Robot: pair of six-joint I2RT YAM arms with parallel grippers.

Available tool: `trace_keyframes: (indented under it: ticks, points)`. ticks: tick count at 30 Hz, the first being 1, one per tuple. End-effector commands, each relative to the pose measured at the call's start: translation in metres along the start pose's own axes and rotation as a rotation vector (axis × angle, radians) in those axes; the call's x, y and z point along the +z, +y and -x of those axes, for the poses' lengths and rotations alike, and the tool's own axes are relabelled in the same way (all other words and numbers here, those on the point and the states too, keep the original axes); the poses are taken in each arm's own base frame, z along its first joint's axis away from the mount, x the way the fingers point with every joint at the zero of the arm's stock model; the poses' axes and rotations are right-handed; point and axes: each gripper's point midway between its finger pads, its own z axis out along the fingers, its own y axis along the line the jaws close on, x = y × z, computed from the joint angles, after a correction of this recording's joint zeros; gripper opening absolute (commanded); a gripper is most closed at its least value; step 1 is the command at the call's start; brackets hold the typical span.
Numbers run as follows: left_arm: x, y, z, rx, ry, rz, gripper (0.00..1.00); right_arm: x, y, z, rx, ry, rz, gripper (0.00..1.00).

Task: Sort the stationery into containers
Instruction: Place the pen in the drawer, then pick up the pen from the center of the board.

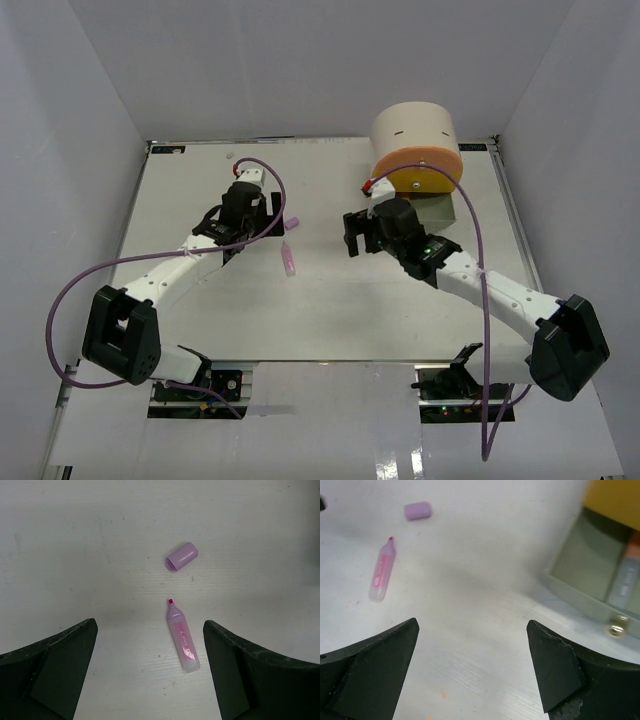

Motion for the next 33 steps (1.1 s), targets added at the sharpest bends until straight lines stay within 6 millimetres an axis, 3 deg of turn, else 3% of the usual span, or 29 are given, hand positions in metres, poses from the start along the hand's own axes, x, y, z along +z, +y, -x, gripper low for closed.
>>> trace_keyframes:
  ticks: [1, 3, 7, 14, 22, 33]
  points:
    - [0.001, 0.006, 0.012, -0.072, -0.01, 0.012, 0.98, 0.016, 0.041, -0.008, -0.046, -0.016, 0.039, 0.95]
    - [0.002, 0.004, 0.007, -0.084, 0.022, -0.001, 0.98, 0.02, 0.055, -0.015, -0.043, 0.006, 0.055, 0.93]
    - [0.003, 0.0, -0.011, -0.136, 0.094, -0.011, 0.98, 0.023, 0.066, -0.029, -0.038, 0.04, 0.069, 0.91]
    - [-0.003, -0.016, -0.06, -0.17, 0.224, 0.003, 0.98, 0.006, 0.047, -0.029, -0.02, -0.021, 0.014, 0.91]
    - [0.011, -0.044, -0.106, -0.131, 0.347, 0.057, 0.98, -0.014, 0.03, -0.037, -0.001, -0.06, -0.017, 0.92]
    - [0.027, -0.05, -0.124, -0.113, 0.406, 0.097, 0.85, -0.021, 0.016, -0.046, 0.008, -0.075, -0.051, 0.93]
